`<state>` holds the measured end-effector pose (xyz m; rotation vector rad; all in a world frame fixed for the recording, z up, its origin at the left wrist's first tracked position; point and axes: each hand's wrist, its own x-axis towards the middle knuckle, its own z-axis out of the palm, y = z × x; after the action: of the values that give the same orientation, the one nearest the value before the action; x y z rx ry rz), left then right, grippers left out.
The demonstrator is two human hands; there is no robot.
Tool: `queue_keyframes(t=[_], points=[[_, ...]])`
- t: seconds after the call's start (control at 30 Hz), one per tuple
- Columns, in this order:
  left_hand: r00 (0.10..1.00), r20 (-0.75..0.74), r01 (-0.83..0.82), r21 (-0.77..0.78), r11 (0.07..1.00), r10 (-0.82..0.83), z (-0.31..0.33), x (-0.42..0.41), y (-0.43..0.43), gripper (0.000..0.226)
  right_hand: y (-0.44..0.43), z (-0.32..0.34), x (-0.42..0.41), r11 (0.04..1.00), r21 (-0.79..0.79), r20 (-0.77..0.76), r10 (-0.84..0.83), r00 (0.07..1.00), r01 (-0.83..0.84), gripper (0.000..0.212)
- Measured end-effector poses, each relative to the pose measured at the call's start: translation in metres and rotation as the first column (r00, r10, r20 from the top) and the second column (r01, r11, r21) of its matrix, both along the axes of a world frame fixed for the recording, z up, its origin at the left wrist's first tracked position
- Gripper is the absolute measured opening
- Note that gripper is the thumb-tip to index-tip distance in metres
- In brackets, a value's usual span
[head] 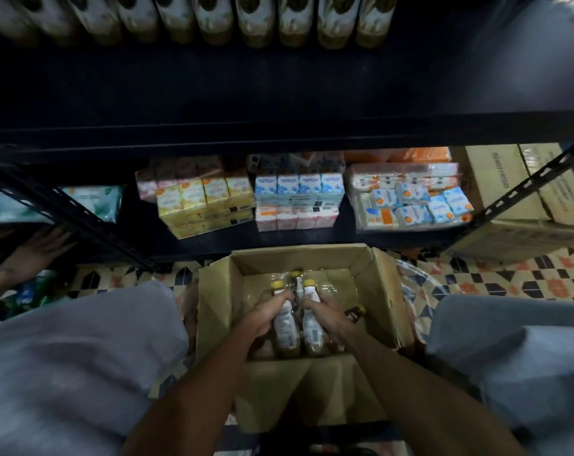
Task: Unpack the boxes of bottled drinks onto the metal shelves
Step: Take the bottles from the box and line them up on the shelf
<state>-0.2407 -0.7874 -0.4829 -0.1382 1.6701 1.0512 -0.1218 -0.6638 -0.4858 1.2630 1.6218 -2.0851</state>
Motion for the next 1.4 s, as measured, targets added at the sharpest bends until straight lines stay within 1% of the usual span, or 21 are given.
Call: queue_keyframes(t=[0.07,0.13,0.17,0.2,0.23,0.27,0.33,0.37,0.43,0.6,0.63,0.73,0.77,0.8,0.9,0.97,1.03,1.13,1.23,1.33,1.4], points=[[0.998,-0.057,0.037,-0.014,0.999,-0.038,0.003,0.000,0.000,0.053,0.001,0.008,0.001,0.998,0.054,0.009,0.015,1.000,-0.015,0.024],[0.991,-0.130,0.032,-0.002,0.999,-0.032,0.022,0.003,0.002,0.056,0.003,0.022,0.000,0.995,0.100,0.005,0.032,0.999,-0.032,0.035],[0.982,-0.190,0.014,0.026,1.000,-0.009,0.033,0.004,0.003,0.050,0.005,0.022,-0.001,0.990,0.137,-0.020,0.040,0.999,-0.037,0.048],[0.965,-0.262,-0.008,0.059,0.998,0.024,0.042,0.004,0.004,0.039,0.008,0.027,-0.003,0.982,0.181,-0.035,0.063,0.997,-0.056,0.066],[0.948,-0.313,-0.022,0.086,0.996,0.047,0.053,0.003,0.005,0.029,0.010,0.032,-0.005,0.974,0.215,-0.039,0.080,0.996,-0.070,0.078],[0.936,-0.348,-0.020,0.111,0.994,0.057,0.062,0.002,0.006,0.023,0.011,0.046,-0.007,0.969,0.238,-0.059,0.082,0.995,-0.066,0.074],[0.909,-0.414,0.008,0.151,0.988,0.056,0.082,-0.001,0.011,0.024,0.014,0.073,-0.009,0.946,0.318,-0.104,0.107,0.989,-0.069,0.040],[0.891,-0.451,0.035,0.162,0.986,0.043,0.093,-0.003,0.013,0.025,0.018,0.083,-0.011,0.924,0.379,-0.137,0.115,0.984,-0.055,0.031],[0.849,-0.529,0.100,0.175,0.979,0.008,0.121,-0.006,0.018,0.020,0.024,0.109,-0.014,0.899,0.437,-0.183,0.132,0.974,-0.040,0.028],[0.770,-0.638,0.218,0.239,0.946,-0.016,0.196,-0.018,0.031,0.024,0.039,0.174,-0.025,0.833,0.552,-0.278,0.209,0.938,-0.022,0.037],[0.758,-0.652,0.229,0.247,0.942,-0.013,0.210,-0.021,0.033,0.023,0.042,0.186,-0.027,0.830,0.557,-0.305,0.211,0.929,-0.005,0.042],[0.685,-0.726,0.225,0.294,0.929,0.064,0.248,-0.027,0.036,0.026,0.052,0.218,-0.035,0.813,0.580,-0.373,0.210,0.904,0.051,0.073],[0.664,-0.742,0.224,0.320,0.920,0.097,0.260,-0.028,0.036,0.025,0.056,0.228,-0.038,0.802,0.594,-0.398,0.224,0.890,0.064,0.078],[0.644,-0.754,0.228,0.350,0.909,0.129,0.274,-0.029,0.036,0.024,0.057,0.243,-0.039,0.787,0.612,-0.417,0.238,0.877,0.078,0.075],[0.588,-0.783,0.257,0.416,0.872,0.200,0.312,-0.034,0.038,0.025,0.057,0.291,-0.042,0.754,0.649,-0.475,0.296,0.829,0.102,0.048],[0.550,-0.802,0.296,0.447,0.845,0.232,0.337,-0.038,0.038,0.032,0.058,0.320,-0.045,0.742,0.657,-0.513,0.311,0.800,0.132,0.043],[0.521,-0.814,0.323,0.468,0.823,0.258,0.361,-0.042,0.040,0.032,0.063,0.342,-0.050,0.735,0.657,-0.548,0.314,0.776,0.166,0.041],[0.452,-0.830,0.328,0.495,0.805,0.326,0.396,-0.048,0.045,0.025,0.069,0.373,-0.057,0.710,0.666,-0.585,0.307,0.751,0.229,0.048],[0.385,-0.843,0.313,0.503,0.806,0.377,0.421,-0.057,0.054,0.028,0.075,0.397,-0.068,0.691,0.665,-0.613,0.288,0.736,0.284,0.058],[0.341,-0.837,0.253,0.520,0.816,0.428,0.434,-0.069,0.065,0.031,0.080,0.411,-0.082,0.686,0.658,-0.614,0.250,0.749,0.311,0.059],[0.308,-0.845,0.204,0.508,0.837,0.438,0.438,-0.079,0.072,0.037,0.085,0.416,-0.092,0.680,0.652,-0.613,0.213,0.761,0.335,0.073]])
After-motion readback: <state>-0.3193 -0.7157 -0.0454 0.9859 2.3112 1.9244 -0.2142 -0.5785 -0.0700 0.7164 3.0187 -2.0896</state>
